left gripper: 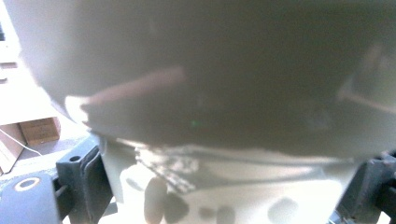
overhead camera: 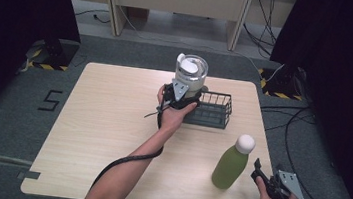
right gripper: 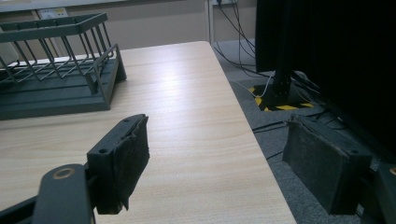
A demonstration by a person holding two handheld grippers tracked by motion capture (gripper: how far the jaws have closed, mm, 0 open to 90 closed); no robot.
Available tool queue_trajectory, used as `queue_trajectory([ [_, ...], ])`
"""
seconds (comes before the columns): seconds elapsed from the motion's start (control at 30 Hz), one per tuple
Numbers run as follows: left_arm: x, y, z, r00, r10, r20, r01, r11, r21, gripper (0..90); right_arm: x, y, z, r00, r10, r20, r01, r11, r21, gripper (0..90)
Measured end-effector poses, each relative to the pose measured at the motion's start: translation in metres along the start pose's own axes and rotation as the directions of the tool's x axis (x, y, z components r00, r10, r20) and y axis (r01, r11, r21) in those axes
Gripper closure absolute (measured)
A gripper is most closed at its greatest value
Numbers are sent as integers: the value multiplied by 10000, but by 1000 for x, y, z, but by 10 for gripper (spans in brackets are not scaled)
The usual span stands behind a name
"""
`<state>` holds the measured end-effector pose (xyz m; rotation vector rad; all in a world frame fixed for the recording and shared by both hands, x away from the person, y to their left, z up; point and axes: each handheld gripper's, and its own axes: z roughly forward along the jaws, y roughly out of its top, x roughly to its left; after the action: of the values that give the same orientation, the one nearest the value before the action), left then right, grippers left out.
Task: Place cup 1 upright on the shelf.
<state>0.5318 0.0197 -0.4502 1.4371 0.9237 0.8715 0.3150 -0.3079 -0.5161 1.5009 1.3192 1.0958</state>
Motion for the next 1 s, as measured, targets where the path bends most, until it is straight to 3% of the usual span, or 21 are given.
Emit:
queue_trajectory([
  [0.63, 0, -6, 3, 10000, 45, -63, -44, 9999, 161, 102, 0, 0, 0, 10000, -18, -19, 18, 10000, 0, 220],
  [1.0, 1, -6, 5, 9999, 61, 109, -64, 9997, 244, 100, 1, 0, 0, 10000, -35, -41, 35, 10000, -4, 220],
])
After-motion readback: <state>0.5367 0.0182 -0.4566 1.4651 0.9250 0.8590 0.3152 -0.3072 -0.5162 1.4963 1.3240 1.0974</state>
